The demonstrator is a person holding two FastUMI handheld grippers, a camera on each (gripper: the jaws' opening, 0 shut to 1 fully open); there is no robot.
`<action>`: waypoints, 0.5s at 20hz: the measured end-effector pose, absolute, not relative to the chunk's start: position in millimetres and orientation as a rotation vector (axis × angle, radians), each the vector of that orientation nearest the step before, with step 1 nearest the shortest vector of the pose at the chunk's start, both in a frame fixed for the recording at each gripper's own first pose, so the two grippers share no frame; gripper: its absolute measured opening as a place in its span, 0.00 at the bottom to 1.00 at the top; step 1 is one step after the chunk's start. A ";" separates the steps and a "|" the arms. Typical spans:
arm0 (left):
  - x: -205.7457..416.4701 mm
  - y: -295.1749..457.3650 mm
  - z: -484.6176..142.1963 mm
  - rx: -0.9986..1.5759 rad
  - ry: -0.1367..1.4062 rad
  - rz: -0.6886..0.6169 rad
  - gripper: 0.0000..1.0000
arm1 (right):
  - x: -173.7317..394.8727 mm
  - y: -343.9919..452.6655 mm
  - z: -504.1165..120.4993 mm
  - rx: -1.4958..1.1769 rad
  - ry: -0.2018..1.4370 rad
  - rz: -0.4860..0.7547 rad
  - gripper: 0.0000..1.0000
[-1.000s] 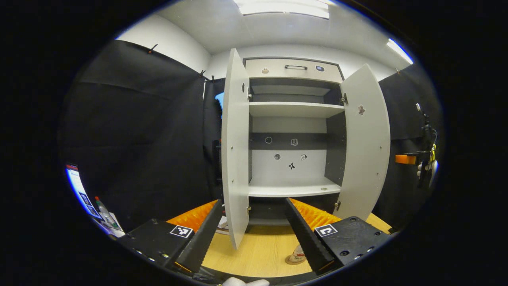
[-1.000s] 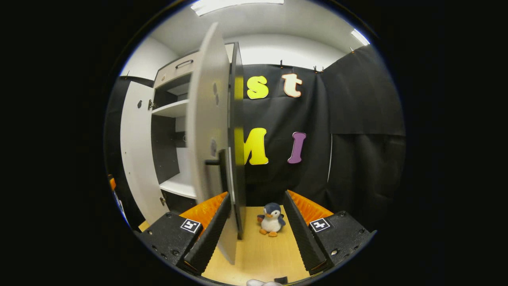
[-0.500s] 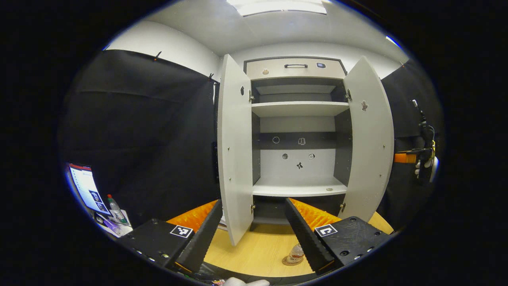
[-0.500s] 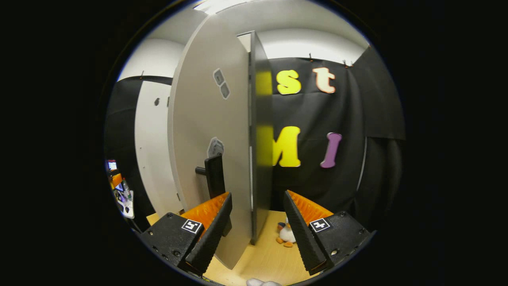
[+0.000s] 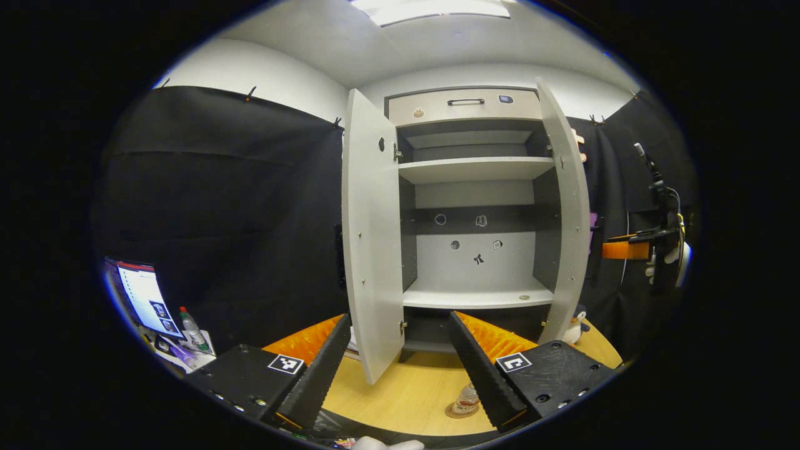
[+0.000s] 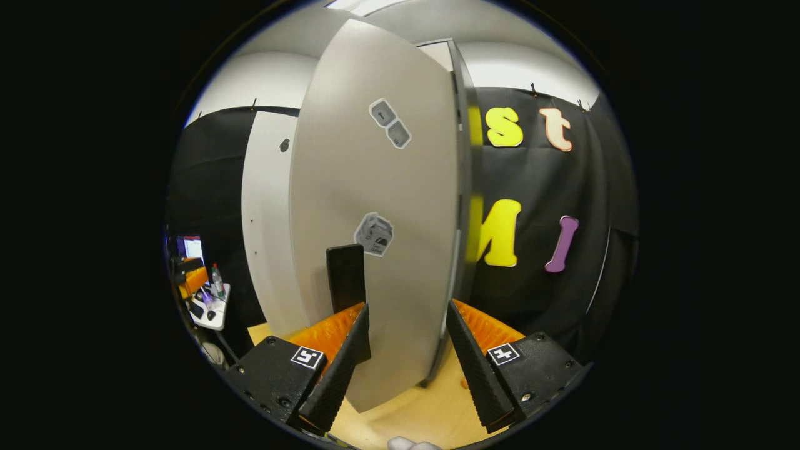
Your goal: Grasp the bottle in the cabinet with the left hand and place it on the coaster, then close the right door with the right hand and the left door with the left hand.
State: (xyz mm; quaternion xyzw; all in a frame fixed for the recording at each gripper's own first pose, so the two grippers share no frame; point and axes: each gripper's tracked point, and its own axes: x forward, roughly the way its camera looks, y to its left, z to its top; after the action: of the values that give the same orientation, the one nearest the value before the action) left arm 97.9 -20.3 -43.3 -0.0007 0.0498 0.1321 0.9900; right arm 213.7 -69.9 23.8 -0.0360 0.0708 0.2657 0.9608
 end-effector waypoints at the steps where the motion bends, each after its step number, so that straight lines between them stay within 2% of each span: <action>1: 97.7 -16.3 -43.6 0.000 0.099 0.268 0.96 | 217.6 -56.9 24.3 -0.060 0.145 0.548 0.78; 6: 100.7 11.0 -49.3 0.002 0.107 0.264 0.96 | 241.7 6.1 12.3 -0.068 0.149 0.525 0.80; 8: 101.4 25.2 -51.3 -0.003 0.111 0.259 0.95 | 241.8 20.4 17.2 -0.070 0.118 0.504 0.77; 10: 103.4 38.8 -52.0 -0.009 0.111 0.251 0.96 | 233.7 27.7 21.9 -0.066 0.097 0.488 0.80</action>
State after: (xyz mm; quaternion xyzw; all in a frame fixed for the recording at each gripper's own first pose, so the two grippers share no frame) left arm 103.4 38.8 -52.0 -0.0045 0.0555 0.1249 0.9906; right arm 233.7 27.7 21.9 -0.0324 0.0481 0.2415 0.9687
